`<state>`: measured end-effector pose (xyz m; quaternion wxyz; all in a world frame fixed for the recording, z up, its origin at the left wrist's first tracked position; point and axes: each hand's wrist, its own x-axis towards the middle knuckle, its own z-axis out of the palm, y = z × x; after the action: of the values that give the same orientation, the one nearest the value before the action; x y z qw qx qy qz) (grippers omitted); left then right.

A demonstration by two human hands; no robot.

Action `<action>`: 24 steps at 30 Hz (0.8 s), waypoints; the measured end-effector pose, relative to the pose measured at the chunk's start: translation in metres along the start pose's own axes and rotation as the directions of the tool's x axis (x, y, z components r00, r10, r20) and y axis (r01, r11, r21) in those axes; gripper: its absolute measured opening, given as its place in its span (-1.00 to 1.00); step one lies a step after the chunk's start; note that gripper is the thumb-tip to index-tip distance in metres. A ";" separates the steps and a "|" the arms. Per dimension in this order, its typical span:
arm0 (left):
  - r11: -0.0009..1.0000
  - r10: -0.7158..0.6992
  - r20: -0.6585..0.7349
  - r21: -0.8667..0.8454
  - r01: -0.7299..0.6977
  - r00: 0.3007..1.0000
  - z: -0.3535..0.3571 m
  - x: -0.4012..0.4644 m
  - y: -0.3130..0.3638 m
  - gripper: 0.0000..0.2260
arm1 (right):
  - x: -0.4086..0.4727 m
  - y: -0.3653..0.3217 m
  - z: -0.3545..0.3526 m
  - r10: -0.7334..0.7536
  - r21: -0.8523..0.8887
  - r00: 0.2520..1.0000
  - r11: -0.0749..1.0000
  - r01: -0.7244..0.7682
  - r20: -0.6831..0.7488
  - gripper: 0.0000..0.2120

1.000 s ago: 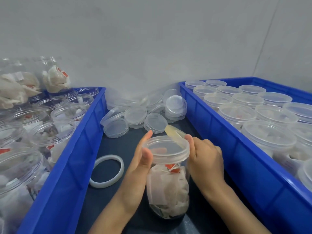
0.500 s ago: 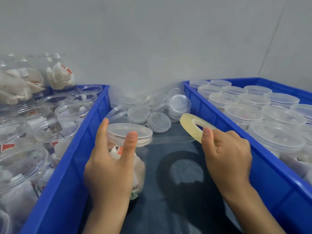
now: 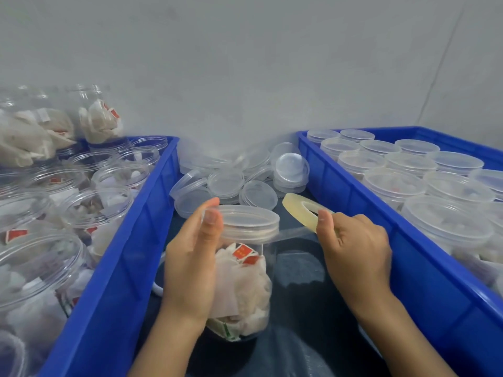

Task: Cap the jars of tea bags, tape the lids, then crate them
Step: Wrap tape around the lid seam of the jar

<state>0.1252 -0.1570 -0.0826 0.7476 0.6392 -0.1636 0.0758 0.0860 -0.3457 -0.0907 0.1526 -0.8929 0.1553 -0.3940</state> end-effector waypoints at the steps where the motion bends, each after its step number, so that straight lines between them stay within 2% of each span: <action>1: 1.000 -0.013 0.023 -0.012 0.013 1.000 0.000 0.000 -0.001 -0.19 | 0.000 0.000 0.000 -0.004 0.005 1.000 1.000 0.004 -0.004 -0.50; 6: 0.973 -0.160 0.245 -0.123 0.195 0.956 0.005 -0.004 0.001 -0.20 | -0.003 -0.006 0.001 0.003 0.052 0.999 0.999 -0.005 0.035 -0.50; 8: 0.949 -0.196 0.274 -0.189 0.253 0.942 0.008 -0.004 0.003 -0.35 | -0.007 -0.013 0.002 0.018 0.080 0.998 0.997 -0.023 0.060 -0.51; 11: 0.957 -0.183 0.249 -0.178 0.230 0.951 0.021 -0.014 0.005 -0.65 | -0.015 -0.022 0.005 0.015 0.104 0.994 0.994 -0.026 0.104 -0.53; 12: 0.963 -0.173 0.216 -0.167 0.211 0.961 0.028 -0.021 0.005 -0.76 | -0.017 -0.024 0.007 0.000 0.080 0.994 0.997 -0.010 0.114 -0.48; 13: 0.979 -0.151 0.115 -0.121 0.165 0.982 0.033 -0.024 0.004 -0.85 | -0.017 -0.026 0.009 0.008 0.059 0.990 0.998 -0.017 0.138 -0.41; 15: 0.998 -0.068 -0.180 0.000 0.069 0.981 0.039 -0.026 -0.003 -0.82 | -0.016 -0.024 0.012 0.098 0.056 0.981 0.992 -0.109 0.169 -0.42; 16: 0.998 -0.050 -0.260 0.020 0.058 0.964 0.040 -0.024 -0.004 -0.82 | -0.015 -0.022 0.013 0.131 0.074 0.977 0.987 -0.145 0.169 -0.48; 18: 0.996 -0.035 -0.336 0.062 0.059 0.941 0.039 -0.018 -0.006 -0.82 | -0.015 -0.022 0.013 0.151 0.134 0.972 0.975 -0.176 0.179 -0.54; 21: 0.975 0.075 -0.436 0.221 0.026 0.897 0.028 -0.011 -0.015 -0.75 | -0.017 -0.025 0.014 0.174 0.178 0.968 0.962 -0.206 0.180 -0.55; 24: 0.973 0.011 -0.444 0.213 0.094 0.896 0.020 -0.006 -0.022 -0.74 | -0.017 -0.028 0.015 0.210 0.199 0.960 0.949 -0.246 0.187 -0.52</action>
<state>0.1241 -0.1795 -0.1027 0.6880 0.6903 0.0340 0.2214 0.0910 -0.3112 -0.1007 0.3074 -0.8758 0.2001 -0.3137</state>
